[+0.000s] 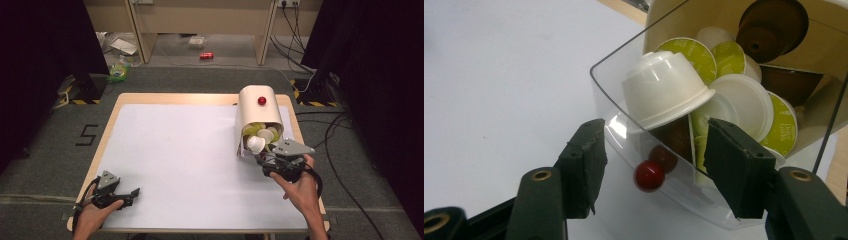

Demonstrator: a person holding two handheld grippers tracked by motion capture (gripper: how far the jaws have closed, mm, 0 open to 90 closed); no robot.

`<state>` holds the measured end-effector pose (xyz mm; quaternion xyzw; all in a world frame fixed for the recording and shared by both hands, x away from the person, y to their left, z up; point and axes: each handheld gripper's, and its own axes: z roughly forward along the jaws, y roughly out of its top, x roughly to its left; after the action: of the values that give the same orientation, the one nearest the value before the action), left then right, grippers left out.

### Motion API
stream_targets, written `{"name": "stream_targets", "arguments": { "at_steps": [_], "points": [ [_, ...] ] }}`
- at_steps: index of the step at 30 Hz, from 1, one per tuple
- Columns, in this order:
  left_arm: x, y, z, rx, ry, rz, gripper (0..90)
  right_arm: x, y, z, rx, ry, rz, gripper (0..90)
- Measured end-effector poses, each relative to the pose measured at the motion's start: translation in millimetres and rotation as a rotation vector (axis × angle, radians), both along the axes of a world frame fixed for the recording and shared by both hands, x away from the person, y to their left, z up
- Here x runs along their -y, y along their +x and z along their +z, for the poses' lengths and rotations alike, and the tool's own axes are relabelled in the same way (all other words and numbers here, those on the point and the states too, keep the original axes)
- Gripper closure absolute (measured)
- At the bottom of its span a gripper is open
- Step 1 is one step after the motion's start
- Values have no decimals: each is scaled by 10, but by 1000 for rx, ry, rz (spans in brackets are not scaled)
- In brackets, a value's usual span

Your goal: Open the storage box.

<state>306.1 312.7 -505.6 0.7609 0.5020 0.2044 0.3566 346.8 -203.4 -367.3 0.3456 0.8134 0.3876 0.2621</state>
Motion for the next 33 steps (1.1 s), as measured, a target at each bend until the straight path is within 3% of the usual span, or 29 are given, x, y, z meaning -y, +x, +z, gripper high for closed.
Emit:
{"name": "stream_targets", "arguments": {
  "at_steps": [33],
  "points": [
    [0,0,0,0,0,0,126,30,-219,-54,-14,-23,13,434]
  ]
}}
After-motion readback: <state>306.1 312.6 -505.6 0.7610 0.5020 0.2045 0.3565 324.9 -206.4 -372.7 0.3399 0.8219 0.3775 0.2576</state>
